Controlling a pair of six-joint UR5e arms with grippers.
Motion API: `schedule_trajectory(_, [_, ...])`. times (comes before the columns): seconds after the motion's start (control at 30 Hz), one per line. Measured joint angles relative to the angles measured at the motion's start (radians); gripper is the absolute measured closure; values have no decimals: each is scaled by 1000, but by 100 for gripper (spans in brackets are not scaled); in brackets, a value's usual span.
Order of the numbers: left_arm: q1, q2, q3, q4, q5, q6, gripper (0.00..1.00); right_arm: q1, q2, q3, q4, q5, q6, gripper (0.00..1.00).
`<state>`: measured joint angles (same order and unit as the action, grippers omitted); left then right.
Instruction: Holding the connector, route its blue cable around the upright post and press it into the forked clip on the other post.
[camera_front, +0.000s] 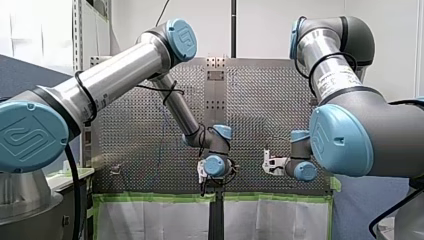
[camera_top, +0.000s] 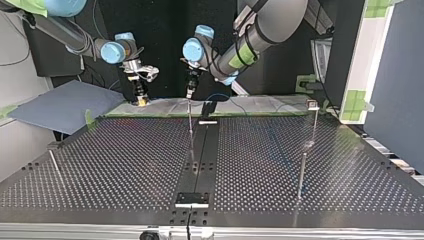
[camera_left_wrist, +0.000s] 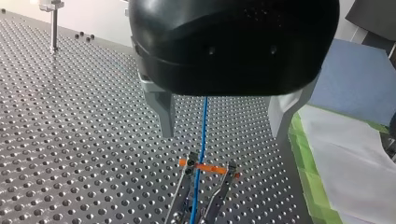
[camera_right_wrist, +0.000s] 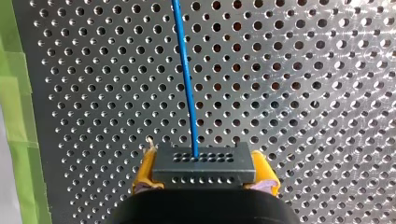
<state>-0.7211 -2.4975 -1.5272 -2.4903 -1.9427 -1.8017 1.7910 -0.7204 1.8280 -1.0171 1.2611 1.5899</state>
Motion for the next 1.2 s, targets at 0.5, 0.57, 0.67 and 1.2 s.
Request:
schedule_trajectory(0.5, [-10, 44, -42, 5, -38, 15, 1, -3, 0, 0, 8, 0, -3, 100])
schedule_trajectory(0.57, [-11, 63, -61, 23, -41, 16, 1, -3, 0, 0, 9, 0, -3, 100])
schedule_trajectory(0.67, [-17, 88, -86, 48, -40, 16, 1, -3, 0, 0, 11, 1, -3, 100])
schedule_trajectory(1.2, [-54, 222, -220, 33, -41, 3, 1, -1, 0, -1, 24, 5, 4, 100])
